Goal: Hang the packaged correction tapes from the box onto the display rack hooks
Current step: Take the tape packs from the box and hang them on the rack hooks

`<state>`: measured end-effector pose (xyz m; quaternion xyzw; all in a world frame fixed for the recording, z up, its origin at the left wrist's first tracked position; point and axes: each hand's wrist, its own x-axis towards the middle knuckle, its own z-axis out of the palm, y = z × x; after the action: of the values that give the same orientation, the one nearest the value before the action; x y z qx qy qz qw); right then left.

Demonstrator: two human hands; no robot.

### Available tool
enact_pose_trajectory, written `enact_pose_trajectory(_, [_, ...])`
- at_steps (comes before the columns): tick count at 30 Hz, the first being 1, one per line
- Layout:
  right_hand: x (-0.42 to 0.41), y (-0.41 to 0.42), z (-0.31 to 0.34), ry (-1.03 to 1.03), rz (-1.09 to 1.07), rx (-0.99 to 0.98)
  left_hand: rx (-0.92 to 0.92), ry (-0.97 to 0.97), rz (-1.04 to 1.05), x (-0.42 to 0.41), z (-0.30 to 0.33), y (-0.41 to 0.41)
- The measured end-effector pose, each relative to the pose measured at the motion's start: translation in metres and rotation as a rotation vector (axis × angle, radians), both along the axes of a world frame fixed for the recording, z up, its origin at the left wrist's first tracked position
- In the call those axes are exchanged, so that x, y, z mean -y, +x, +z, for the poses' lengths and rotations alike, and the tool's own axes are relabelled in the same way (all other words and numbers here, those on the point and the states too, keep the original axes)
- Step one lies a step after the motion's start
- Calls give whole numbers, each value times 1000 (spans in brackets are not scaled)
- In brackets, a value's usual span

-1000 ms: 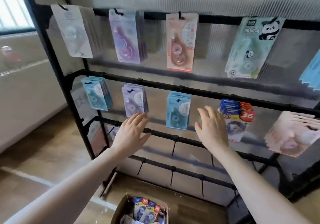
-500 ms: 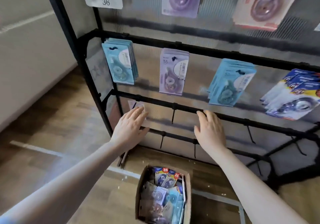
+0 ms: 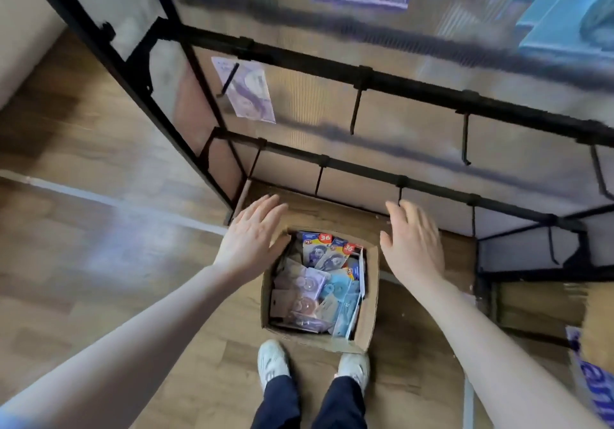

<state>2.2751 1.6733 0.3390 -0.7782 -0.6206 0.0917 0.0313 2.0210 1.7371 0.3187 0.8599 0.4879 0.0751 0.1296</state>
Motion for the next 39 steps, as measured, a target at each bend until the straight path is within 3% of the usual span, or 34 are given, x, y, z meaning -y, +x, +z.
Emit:
enact_pose_trajectory(10, [47,20,-187,-184,-31,-51,-128,-279,-40,33,-197,14])
enact_pose_trajectory(16, [73,22,-268,-246,-66,-78,-111,-374,-51,58,-278,22])
enact_pose_trajectory(23, [82,20,-337,-257,-14,-88,-249,-542,46,84,-376,28])
enact_pose_trajectory(32, [83,24,-393,-307,33,-98,-504,-744,274,100,-450,20])
enact_pose_trajectory(39, [74,26,-413,-328,91,-35,-684,-673,247,95,-465,20])
